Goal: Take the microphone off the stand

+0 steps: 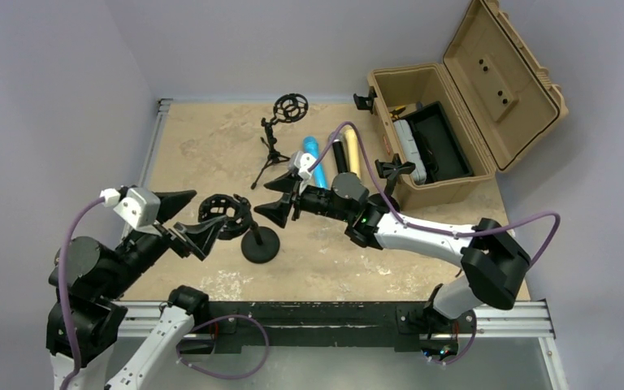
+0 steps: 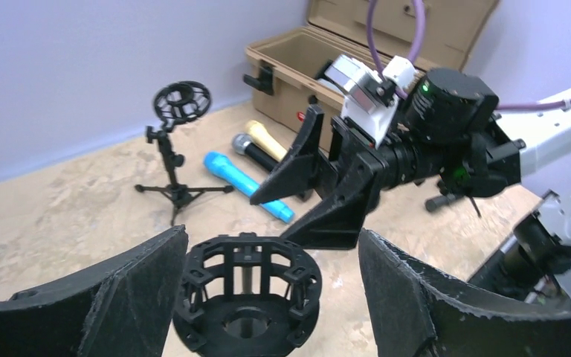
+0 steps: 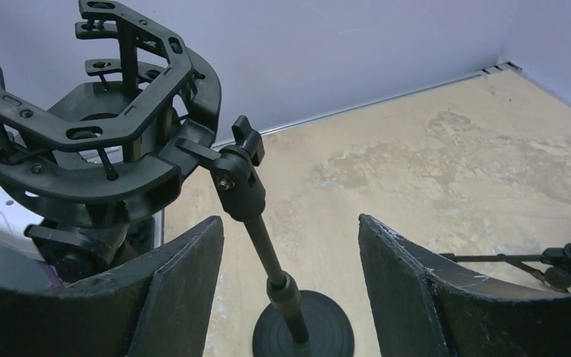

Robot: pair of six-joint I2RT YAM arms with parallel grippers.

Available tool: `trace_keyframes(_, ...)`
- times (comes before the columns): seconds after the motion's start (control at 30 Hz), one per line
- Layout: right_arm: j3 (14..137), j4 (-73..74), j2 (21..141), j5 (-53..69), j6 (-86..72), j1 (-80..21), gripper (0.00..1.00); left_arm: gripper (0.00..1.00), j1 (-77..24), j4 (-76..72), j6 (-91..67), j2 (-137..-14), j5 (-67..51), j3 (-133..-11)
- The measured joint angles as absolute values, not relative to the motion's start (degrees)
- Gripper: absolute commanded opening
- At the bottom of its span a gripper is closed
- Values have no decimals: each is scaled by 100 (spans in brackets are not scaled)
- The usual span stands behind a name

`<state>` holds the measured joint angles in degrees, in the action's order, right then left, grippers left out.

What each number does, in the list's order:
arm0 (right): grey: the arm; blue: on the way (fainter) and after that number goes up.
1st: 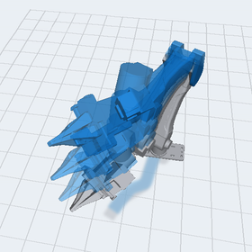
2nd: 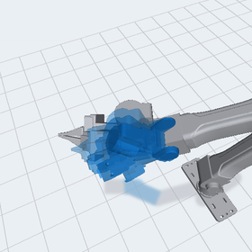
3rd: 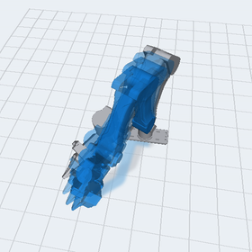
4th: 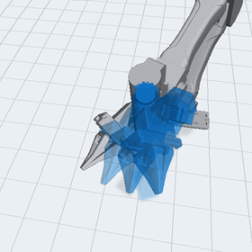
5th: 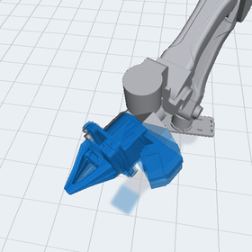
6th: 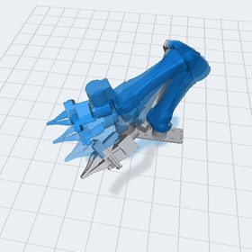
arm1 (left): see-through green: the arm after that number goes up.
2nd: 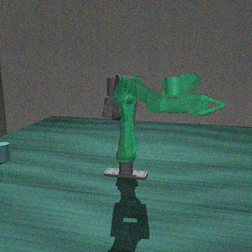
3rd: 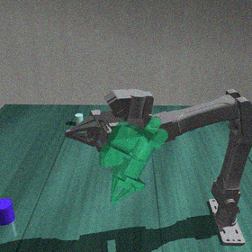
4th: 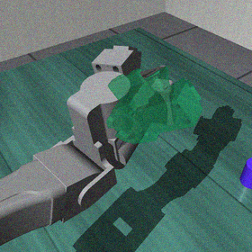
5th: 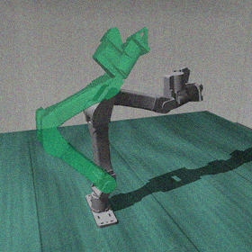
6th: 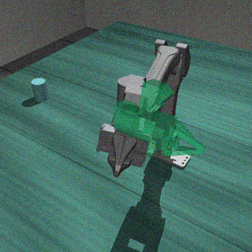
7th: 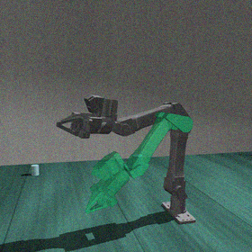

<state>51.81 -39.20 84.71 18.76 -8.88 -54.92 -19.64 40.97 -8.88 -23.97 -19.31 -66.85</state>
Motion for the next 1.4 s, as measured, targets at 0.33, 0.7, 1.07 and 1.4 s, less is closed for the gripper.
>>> trace_keyframes(0.33,5575,-4032,8884,1909,-652,-5690,64,82,-1964,4431,-998,-2171,-1216,-6770)
trace_keyframes(0.7,5846,-4080,9157,2158,-325,-5697,61,82,-1964,4547,-1048,-2156,-1105,-6746)
trace_keyframes(1.07,5983,-4080,9382,2368,-145,-5699,43,82,-1964,4554,-1125,-2156,-1048,-6665)
trace_keyframes(1.4,5999,-4136,9404,2460,-75,-5736,0,82,-1964,4554,-1144,-2156,-1048,-6663)
